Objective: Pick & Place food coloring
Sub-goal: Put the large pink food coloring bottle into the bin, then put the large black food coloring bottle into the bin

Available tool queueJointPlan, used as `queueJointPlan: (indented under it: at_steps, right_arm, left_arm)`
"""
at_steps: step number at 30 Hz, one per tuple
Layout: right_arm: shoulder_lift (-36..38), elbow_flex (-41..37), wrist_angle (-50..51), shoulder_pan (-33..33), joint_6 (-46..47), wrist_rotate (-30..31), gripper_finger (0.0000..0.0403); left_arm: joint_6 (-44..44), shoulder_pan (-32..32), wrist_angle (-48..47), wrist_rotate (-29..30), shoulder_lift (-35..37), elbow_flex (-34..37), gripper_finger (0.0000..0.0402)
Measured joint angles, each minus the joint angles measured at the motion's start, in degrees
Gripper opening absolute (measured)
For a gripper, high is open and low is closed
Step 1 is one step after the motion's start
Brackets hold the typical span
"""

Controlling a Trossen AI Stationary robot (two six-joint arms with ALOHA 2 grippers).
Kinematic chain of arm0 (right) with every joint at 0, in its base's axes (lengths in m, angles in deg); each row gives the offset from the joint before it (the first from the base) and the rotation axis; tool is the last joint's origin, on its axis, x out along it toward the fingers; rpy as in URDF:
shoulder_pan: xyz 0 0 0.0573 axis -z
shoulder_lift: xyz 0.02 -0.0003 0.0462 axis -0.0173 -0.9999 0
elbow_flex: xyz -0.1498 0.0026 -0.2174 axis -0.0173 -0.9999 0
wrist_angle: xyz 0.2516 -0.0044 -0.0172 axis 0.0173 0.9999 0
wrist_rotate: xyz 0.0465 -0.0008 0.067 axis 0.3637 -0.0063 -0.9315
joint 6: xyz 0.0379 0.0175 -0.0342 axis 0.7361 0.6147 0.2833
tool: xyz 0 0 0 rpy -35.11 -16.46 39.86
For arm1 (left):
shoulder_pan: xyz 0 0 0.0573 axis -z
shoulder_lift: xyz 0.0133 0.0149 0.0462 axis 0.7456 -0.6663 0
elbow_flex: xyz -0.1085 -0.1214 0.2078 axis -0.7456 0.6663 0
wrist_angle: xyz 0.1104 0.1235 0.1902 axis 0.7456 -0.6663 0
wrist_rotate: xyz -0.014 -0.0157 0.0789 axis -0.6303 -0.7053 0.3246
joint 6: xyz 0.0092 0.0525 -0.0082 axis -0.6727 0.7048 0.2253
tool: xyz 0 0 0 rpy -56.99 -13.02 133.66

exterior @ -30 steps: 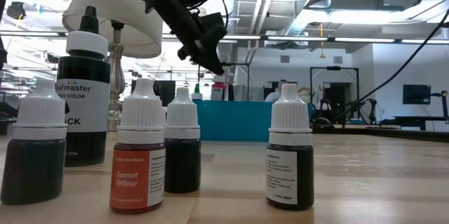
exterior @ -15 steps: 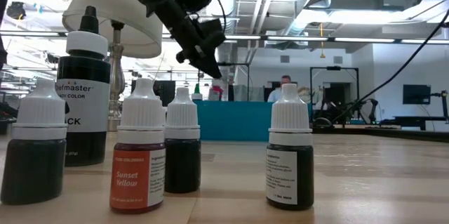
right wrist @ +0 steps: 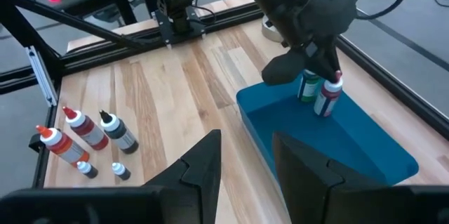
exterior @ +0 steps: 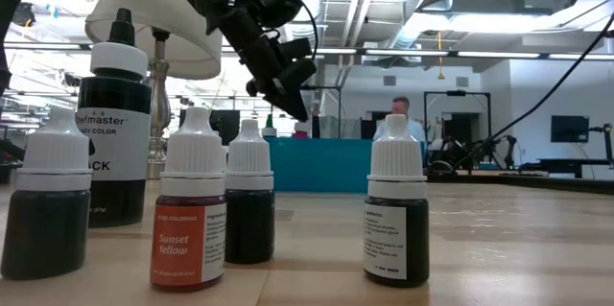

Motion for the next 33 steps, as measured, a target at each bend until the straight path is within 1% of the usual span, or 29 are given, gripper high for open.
queueJointPlan:
  at_steps: [9,13,17,27,33]
  right_arm:
    - [0.0,0.0,1.2,0.0,0.0,0.0,0.0118]
    - [0.0,0.0,1.6,0.0,0.0,0.0,0.0118]
    - [0.0,0.0,1.6,0.1,0.0,0.0,0.0118]
    - [0.0,0.0,1.7,0.1,0.0,0.0,0.0118]
    - [0.0,0.0,1.7,0.1,0.0,0.0,0.0118]
  left_arm:
    - [-1.6,-0.1,-1.7,0.8,0.0,0.0,0.0033]
    - [-2.1,-0.2,-3.2,0.9,0.0,0.0,0.0041]
    - [-2.3,-0.2,-3.5,1.0,0.0,0.0,0.0056]
    - [-3.7,-0.2,-3.8,4.6,0.0,0.0,0.0112]
    - [-3.7,-0.2,-3.6,4.3,0.5,0.0,0.0136]
